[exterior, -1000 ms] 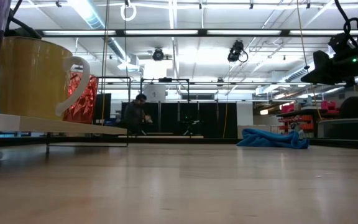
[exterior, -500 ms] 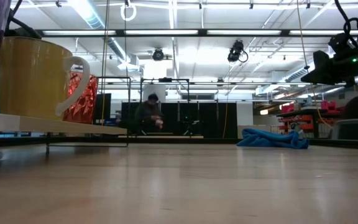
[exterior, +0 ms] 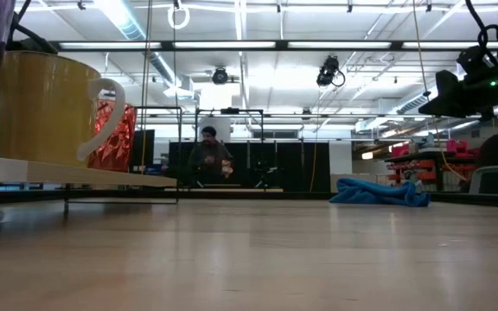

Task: Stack small to large cups/mugs on shelf
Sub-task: Return to Home Position

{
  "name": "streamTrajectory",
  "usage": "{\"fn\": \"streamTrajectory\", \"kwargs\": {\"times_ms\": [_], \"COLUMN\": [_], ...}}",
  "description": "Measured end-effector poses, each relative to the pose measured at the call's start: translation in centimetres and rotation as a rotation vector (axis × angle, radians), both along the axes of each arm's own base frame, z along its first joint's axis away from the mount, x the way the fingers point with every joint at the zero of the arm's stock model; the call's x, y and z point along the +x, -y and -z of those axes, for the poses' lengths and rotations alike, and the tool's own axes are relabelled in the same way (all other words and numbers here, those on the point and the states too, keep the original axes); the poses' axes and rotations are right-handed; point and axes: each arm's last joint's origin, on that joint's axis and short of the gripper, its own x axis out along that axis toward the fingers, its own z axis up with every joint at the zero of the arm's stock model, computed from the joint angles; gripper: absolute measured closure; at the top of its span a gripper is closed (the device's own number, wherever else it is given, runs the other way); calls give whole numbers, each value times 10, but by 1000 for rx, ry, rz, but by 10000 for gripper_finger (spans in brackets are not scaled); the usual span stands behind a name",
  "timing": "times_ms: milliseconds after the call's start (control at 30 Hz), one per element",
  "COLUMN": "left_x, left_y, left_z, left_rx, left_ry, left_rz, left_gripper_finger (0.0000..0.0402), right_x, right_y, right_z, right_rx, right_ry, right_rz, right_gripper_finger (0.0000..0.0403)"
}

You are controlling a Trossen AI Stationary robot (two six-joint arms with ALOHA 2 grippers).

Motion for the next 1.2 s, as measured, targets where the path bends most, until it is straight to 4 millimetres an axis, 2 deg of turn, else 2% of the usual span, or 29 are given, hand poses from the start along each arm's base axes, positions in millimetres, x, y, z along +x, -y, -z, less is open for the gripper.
{"fn": "streamTrajectory", "kwargs": {"times_ms": [1200], "left_x": [0], "left_y": [0], "left_z": [0], "left_rx": [0], "left_ry": [0], "left_rz": [0], "left_gripper_finger": [317], "right_x": [0], "right_y": [0], "right_z": [0], "right_rx": [-1], "right_ry": [0], "right_rz": [0], "right_gripper_finger": [386]}}
